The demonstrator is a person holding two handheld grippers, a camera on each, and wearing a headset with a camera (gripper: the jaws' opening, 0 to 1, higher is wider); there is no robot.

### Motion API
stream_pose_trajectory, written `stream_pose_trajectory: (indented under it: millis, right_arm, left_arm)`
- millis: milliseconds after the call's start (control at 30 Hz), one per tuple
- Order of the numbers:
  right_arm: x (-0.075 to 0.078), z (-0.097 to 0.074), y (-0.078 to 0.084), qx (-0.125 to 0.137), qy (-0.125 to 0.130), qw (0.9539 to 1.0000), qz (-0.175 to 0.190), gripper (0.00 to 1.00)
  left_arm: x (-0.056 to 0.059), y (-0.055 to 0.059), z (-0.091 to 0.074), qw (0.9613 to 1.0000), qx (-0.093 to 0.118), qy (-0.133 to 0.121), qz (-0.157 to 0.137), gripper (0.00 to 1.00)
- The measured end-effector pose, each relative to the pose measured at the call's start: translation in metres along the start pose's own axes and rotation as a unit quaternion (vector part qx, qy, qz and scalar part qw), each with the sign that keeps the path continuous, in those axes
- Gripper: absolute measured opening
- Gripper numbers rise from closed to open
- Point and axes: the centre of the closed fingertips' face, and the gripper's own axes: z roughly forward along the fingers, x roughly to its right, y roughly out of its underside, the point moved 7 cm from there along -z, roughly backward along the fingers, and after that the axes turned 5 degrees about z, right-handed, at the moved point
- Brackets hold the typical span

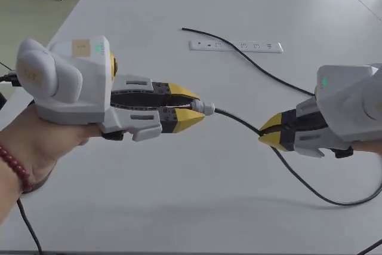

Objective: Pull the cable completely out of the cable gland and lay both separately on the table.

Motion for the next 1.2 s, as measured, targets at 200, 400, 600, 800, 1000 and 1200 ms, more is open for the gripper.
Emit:
stream_pose_trajectory:
  millis: [200, 400, 600, 800, 1000, 1200]
  right_arm:
    - [0.001, 0.002, 0.01, -0.012, 0.0, 0.9999, 0.009, 0.0]
    - [0.003, 0.003, 0.017, -0.016, 0.0, 0.9997, 0.02, 0.0]
    - [0.005, 0.004, 0.028, -0.023, 0.001, 0.9993, 0.031, 0.0]
    - [0.007, 0.007, 0.042, -0.036, 0.002, 0.9984, 0.043, 0.0]
    - [0.007, 0.009, 0.056, -0.049, 0.001, 0.9972, 0.056, 0.0]
    - [0.006, 0.009, 0.06, -0.056, 0.002, 0.997, 0.054, 0.0]
  left_arm:
    - [-0.001, 0.0, -0.001, 1.0, 0.0, -0.001, -0.001, 0.16]
    - [-0.001, 0.0, -0.001, 1.0, 0.0, -0.001, -0.002, 0.16]
    - [-0.002, 0.0, 0.0, 1.0, 0.001, -0.002, -0.003, 0.16]
    - [-0.001, -0.001, -0.001, 1.0, 0.003, -0.002, -0.002, 0.16]
    - [-0.002, -0.002, -0.001, 1.0, 0.005, -0.003, -0.002, 0.16]
    - [0.0, -0.002, 0.001, 1.0, 0.005, -0.001, -0.003, 0.16]
